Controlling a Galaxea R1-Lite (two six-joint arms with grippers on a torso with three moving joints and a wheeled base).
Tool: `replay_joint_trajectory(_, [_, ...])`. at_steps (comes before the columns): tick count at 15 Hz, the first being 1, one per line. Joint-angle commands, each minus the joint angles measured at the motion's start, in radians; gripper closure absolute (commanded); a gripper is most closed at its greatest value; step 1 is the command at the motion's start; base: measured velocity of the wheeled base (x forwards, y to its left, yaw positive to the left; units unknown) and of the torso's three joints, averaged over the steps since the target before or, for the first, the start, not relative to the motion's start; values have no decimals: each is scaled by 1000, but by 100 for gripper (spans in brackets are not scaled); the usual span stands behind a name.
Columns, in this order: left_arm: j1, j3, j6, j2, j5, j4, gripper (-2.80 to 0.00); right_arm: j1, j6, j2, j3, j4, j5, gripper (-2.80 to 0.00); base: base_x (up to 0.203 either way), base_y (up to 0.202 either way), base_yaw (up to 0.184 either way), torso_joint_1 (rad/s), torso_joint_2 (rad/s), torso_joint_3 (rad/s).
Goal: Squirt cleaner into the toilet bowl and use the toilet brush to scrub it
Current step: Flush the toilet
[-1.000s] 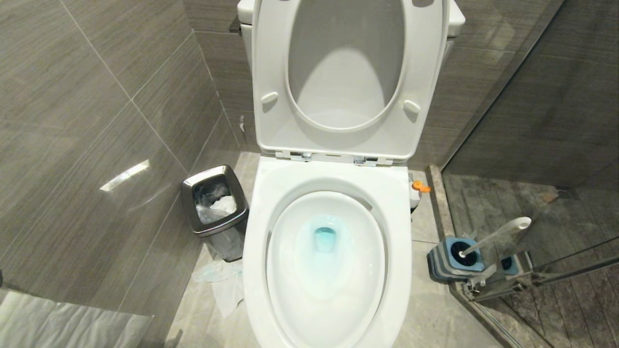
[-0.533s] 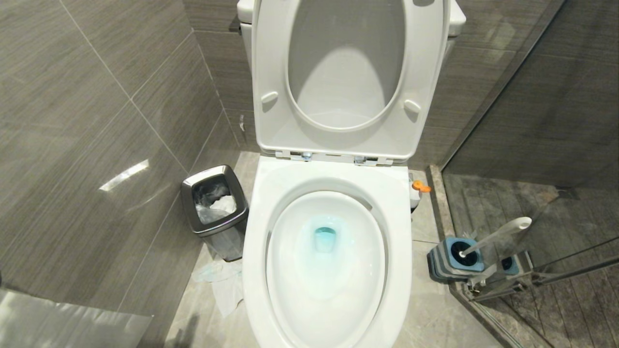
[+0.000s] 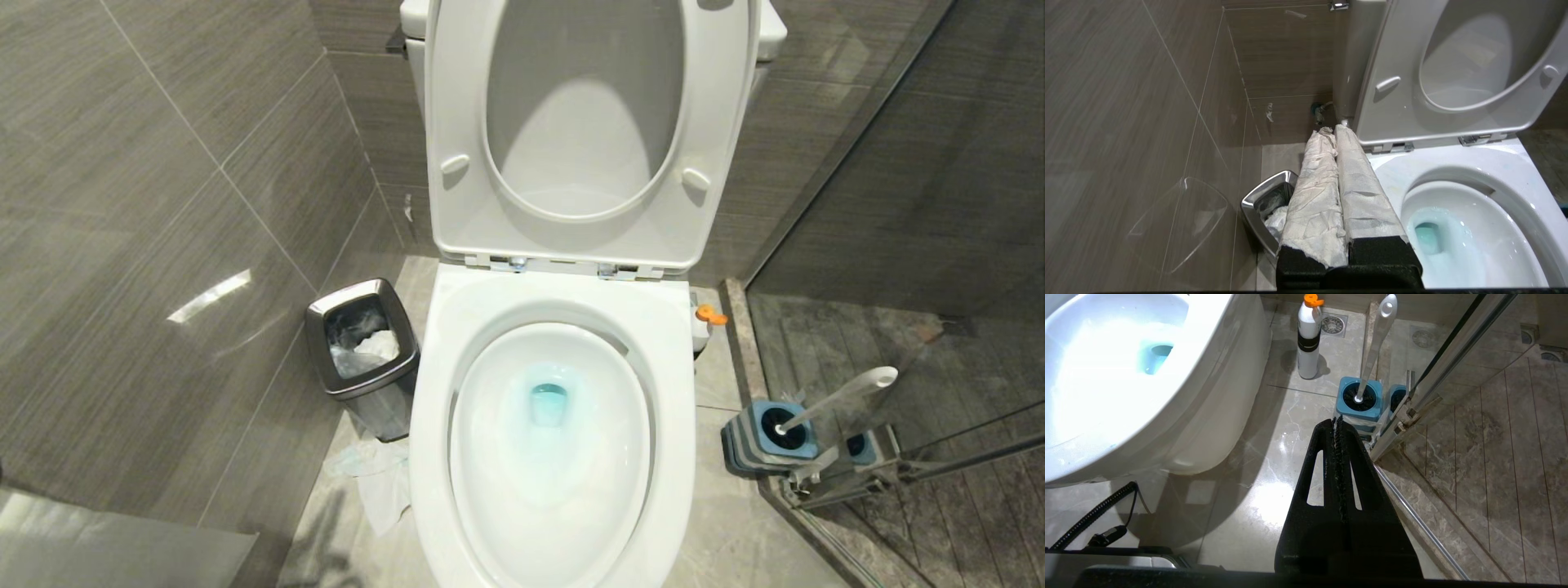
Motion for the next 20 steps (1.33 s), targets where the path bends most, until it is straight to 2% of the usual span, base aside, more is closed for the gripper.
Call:
replay_joint_trajectory(1, [-13,-78,-3,147,1,-10,0,-1,-1,1,0,0,0,0,0,0,0,0,0,0])
replay_joint_trajectory(6, [-36,-247,-64,368,-4,-13,0,1,0,1,0,0,0,0,0,0,0,0,0,0])
replay_joint_trajectory(8, [-34,-364,-82,452,-3,-13,0,1,0,1,0,0,0,0,0,0,0,0,0,0])
replay_joint_trajectory(15, [-36,-744,-88,707,-2,-13,0,1,0,1,0,0,0,0,0,0,0,0,0,0])
replay_joint_trajectory(19, [-49,-1011,-128,834,-1,-17,0,1,0,1,0,0,0,0,0,0,0,0,0,0])
replay_joint_trajectory(20, [-51,-1030,-134,865,-2,-51,0,1,0,1,0,0,0,0,0,0,0,0,0,0])
